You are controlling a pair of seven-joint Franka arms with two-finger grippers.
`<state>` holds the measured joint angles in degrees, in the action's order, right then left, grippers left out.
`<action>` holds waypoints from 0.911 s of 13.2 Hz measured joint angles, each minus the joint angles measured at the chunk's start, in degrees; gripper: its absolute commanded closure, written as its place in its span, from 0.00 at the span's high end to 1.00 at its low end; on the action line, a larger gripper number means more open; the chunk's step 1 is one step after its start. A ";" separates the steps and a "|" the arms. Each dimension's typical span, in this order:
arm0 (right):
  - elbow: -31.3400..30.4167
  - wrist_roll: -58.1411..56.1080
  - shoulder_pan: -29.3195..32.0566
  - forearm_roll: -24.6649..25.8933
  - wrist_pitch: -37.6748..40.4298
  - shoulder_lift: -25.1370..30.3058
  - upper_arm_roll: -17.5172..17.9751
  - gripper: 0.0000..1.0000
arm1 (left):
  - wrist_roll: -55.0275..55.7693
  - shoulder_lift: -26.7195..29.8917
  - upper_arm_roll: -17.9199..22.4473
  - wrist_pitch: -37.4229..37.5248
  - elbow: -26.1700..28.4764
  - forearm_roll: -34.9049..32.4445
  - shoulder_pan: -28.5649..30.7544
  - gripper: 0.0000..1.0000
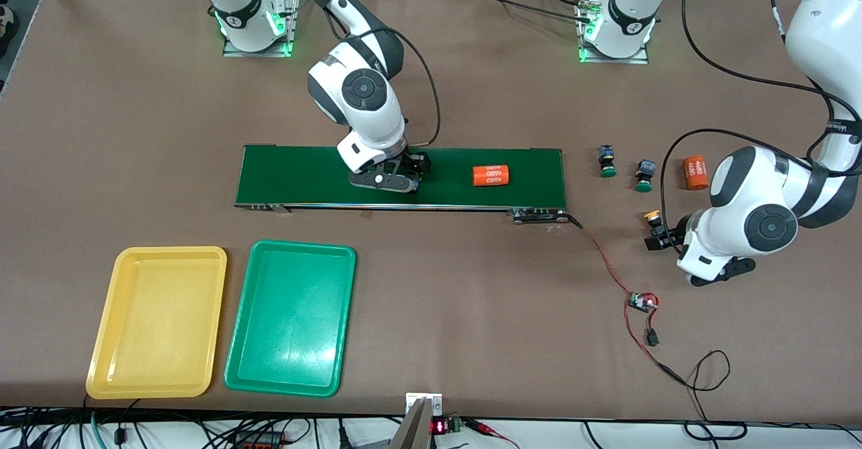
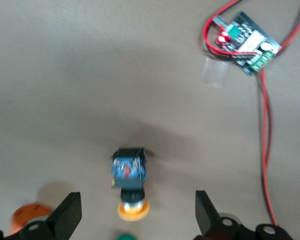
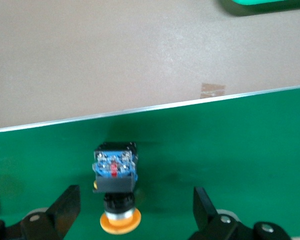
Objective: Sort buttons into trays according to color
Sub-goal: 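Carry the button toward the yellow tray while the left gripper grasps another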
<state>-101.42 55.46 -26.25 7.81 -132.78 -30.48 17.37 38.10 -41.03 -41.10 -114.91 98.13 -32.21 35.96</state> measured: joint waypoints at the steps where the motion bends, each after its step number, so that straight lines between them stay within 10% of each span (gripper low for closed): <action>1: 0.02 0.01 -0.16 0.58 -0.66 -0.64 -0.25 1.00 | 0.08 -0.18 0.18 -3.16 2.38 0.00 1.38 0.99; 5: 0.14 0.05 -0.95 1.41 -1.93 -2.36 -1.11 0.96 | 0.50 -0.31 2.56 -10.60 7.87 0.00 2.73 0.76; 8: 0.27 0.06 -0.99 3.09 -2.05 -2.76 -1.29 0.17 | 0.60 -0.82 3.68 -11.29 8.91 0.00 2.75 0.37; 12: 1.84 -0.18 -1.03 3.92 -0.91 -2.81 -3.63 0.00 | 0.83 -0.74 3.09 -10.91 8.84 -0.01 2.60 0.14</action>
<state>-99.57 55.28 -27.27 11.73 -133.69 -33.30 13.74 38.93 -41.77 -38.01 -125.81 106.97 -32.22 38.56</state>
